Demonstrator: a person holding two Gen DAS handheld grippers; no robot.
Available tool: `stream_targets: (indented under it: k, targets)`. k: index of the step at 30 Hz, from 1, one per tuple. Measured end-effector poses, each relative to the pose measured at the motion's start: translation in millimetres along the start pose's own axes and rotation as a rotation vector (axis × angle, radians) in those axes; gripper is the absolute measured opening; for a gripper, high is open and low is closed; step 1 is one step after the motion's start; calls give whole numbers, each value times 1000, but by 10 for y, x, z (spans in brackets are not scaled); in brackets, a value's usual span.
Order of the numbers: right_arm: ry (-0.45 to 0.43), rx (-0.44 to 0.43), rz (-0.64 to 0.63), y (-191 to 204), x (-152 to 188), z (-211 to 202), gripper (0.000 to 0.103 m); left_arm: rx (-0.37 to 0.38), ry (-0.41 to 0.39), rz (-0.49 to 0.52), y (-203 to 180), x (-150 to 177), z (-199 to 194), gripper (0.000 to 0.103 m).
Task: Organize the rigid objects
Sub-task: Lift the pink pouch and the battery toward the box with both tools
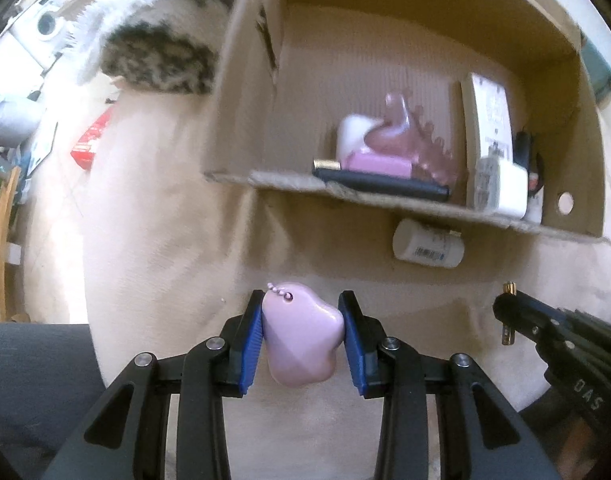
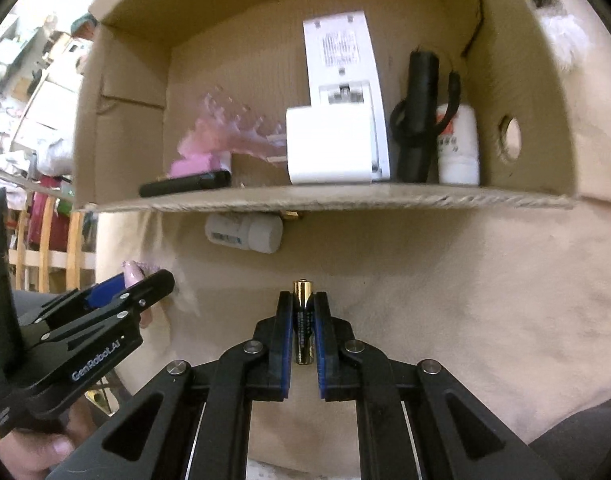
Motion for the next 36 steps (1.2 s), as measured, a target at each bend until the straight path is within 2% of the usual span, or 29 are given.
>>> stream_targets:
  k: [5, 10, 14, 18, 24, 28, 32, 36]
  targets:
    - [-70, 5, -10, -118, 76, -282, 11, -24, -110, 20, -27, -34, -349, 33]
    - [-191, -43, -30, -90, 9, -673, 11, -23, -222, 20, -81, -89, -723, 33]
    - [-254, -84, -20, -39, -71, -941, 11, -28, -267, 33, -101, -211, -891, 33]
    - [-297, -111, -18, 39, -206, -1138, 11, -8, -288, 47, -135, -378, -1048, 33]
    - [-356, -131, -30, 131, -477, -1394, 11, 32, -360, 71, -213, -771, -1317, 33]
    - [-379, -125, -46, 161, -720, -1461, 11, 15, -400, 80, -217, -1045, -1457, 33]
    - [-391, -115, -60, 195, -966, -1471, 11, 17, -402, 85, -238, -1291, -1436, 33]
    - [-386, -102, -69, 197, -1202, -1380, 11, 20, -380, 91, -274, -1441, -1253, 33]
Point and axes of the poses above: each gripper's, at about its wrist camera, not at the fingertips, and z roughly the way its jaws point, y to its left, x to its underside, the point moved 8 cm from there along z, roughly the way its jaws point, and after that the axes turned 8 degrees about z, right-handed, at the moved point
